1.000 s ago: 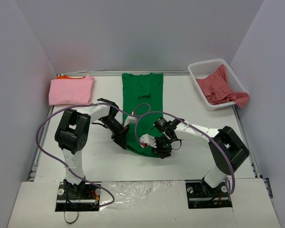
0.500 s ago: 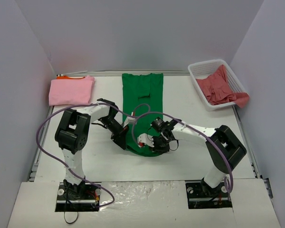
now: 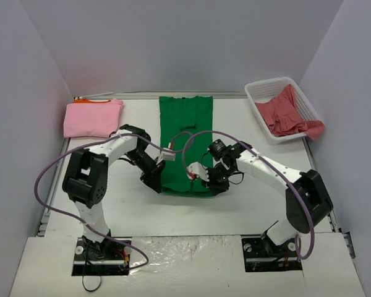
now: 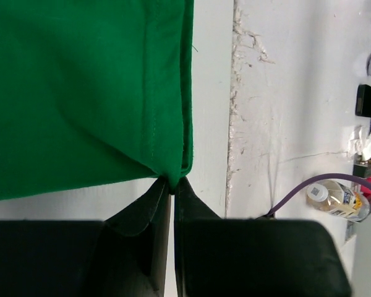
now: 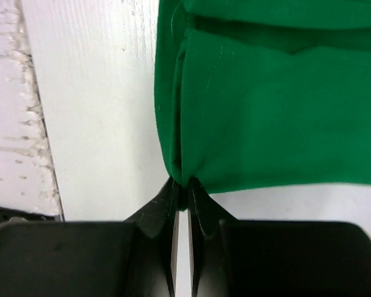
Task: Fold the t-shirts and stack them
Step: Grab the bottom of the folded rectangular tshirt with both arms, then fold the folded rectangular tshirt in 1/3 of the way
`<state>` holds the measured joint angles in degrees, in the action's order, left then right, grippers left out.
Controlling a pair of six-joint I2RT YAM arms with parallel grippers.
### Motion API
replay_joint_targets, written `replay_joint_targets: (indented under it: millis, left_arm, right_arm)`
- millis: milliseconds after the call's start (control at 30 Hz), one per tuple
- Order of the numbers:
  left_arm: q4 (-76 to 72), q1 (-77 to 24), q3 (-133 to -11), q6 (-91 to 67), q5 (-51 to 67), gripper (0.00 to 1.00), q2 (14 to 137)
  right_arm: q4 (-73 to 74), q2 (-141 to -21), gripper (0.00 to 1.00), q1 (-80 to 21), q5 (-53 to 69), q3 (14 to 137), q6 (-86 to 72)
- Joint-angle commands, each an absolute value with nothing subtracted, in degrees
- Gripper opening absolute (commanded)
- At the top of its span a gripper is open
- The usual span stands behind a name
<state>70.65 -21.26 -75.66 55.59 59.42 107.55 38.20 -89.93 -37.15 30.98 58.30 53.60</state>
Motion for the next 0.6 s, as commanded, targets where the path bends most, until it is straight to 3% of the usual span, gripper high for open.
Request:
replay_joint_targets:
  millis: [0,333,567]
  left_arm:
    - [76.9,-21.4,-76.4,60.3,60.0,0.02,99.7]
    - [84.6,-27.8,-74.7,64.2,56.3,0.02,93.8]
    - [81.9,-27.2,-75.3,60.1,55.7,0.02,92.9]
  right_arm:
    - [50.3,-84.4,0.0,-34.5,36.0,62.0,57.1]
    - [59.8,-82.0,0.0,-33.2,39.6,66.5,60.9]
    - [60.9,-81.2,0.0,-32.2,40.6,69.0,62.1]
